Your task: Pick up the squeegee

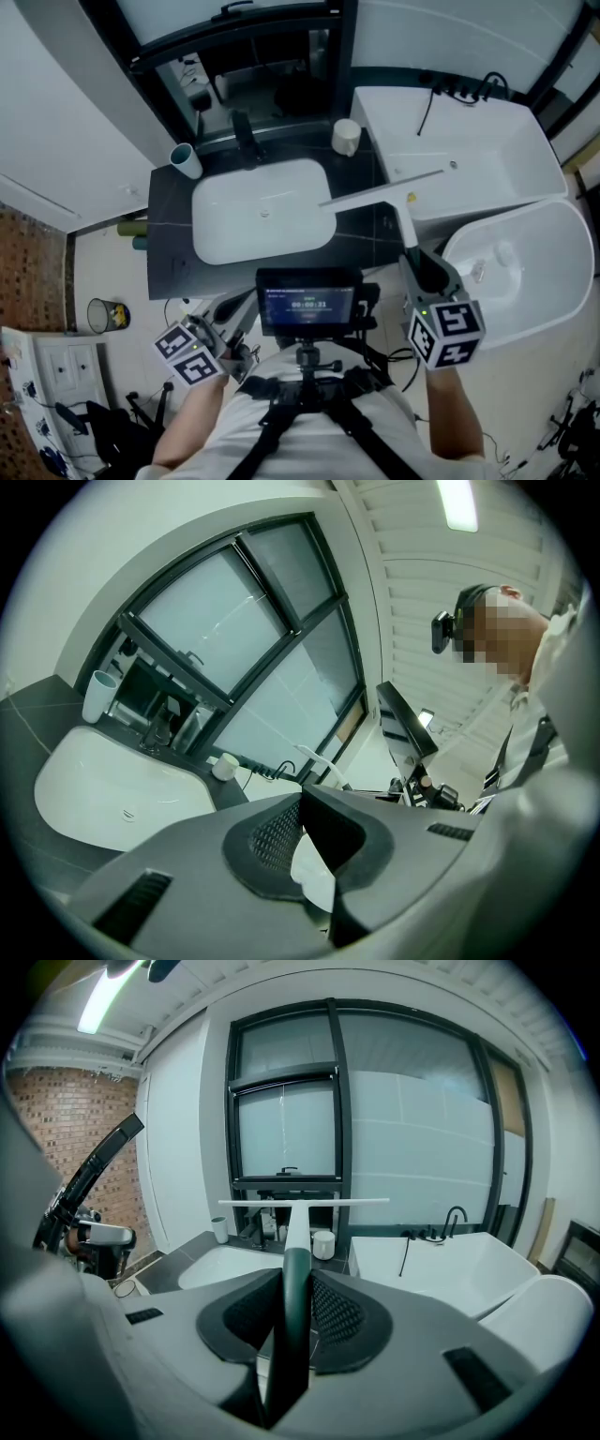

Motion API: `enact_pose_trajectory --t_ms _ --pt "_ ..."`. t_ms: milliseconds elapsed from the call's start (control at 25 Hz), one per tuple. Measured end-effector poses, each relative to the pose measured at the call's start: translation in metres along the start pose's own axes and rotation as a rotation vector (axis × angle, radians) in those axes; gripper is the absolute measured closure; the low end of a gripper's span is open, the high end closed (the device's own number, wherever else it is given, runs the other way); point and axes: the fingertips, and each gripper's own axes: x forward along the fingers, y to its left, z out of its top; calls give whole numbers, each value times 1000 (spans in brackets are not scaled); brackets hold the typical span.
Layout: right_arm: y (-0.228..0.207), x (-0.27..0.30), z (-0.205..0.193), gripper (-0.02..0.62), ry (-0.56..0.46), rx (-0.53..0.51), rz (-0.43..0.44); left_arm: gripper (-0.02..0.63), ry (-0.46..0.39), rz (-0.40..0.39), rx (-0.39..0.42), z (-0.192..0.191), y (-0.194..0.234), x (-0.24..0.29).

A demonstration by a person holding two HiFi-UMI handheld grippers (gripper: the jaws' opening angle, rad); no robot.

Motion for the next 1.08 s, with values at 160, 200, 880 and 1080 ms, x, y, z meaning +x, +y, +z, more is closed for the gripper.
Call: enact_pose_trajectory --t_ms 160,200,880,1080 --pt "1 1 1 511 0 -4 5 612 1 3 0 0 0 0" --pt "1 2 0 511 1 -3 6 612 2 2 0 0 0 0" --pt "4 7 -2 511 8 1 30 612 6 7 -2 -1 1 0" --pt "5 9 -5 511 13 3 36 612 7 6 -4 -3 1 1"
